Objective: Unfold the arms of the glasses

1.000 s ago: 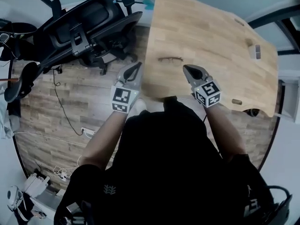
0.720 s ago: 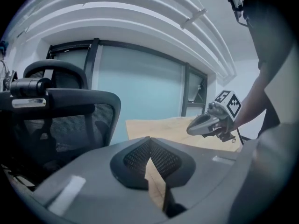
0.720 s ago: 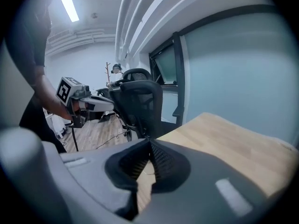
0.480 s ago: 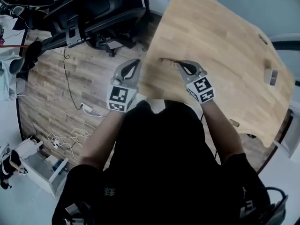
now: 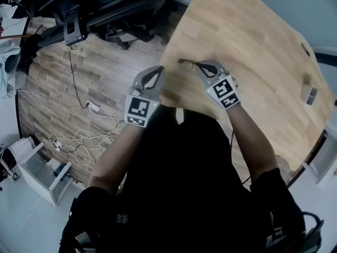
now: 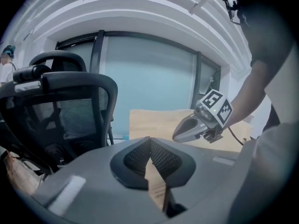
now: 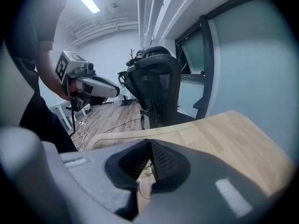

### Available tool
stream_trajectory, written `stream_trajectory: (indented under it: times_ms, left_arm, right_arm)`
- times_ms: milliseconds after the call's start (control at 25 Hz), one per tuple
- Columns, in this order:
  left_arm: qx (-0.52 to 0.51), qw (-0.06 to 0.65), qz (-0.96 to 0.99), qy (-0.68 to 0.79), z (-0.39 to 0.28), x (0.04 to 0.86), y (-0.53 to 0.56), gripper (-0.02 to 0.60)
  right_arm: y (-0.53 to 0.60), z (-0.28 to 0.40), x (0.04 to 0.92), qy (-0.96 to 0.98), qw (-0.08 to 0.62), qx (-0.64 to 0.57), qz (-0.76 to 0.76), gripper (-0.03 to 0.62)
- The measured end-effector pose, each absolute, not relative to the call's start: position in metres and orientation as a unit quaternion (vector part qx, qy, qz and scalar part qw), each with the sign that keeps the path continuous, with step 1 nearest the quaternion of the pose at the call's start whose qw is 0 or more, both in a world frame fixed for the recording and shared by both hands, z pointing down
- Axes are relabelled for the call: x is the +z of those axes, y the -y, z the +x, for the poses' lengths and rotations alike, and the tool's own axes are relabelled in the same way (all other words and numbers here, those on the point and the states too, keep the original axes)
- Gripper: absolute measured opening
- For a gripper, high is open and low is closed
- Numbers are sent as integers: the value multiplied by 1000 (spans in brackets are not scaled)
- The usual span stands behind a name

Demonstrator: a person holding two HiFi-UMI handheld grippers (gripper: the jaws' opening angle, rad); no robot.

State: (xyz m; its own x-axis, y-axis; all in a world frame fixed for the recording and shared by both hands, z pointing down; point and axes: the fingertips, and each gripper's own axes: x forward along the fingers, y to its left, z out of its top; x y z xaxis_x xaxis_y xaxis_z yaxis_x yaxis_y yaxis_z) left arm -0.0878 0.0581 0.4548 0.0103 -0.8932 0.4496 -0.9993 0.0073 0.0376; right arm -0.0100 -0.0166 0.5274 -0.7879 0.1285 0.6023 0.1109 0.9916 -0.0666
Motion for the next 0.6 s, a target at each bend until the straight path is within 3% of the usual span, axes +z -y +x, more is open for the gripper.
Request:
stream_trajectory:
  times_ms: [600]
  left_arm:
    - [142,210,718,649,-106,507,-52,8]
  right_arm:
    - [-4,-46,595,888,425,-100,-144,32]
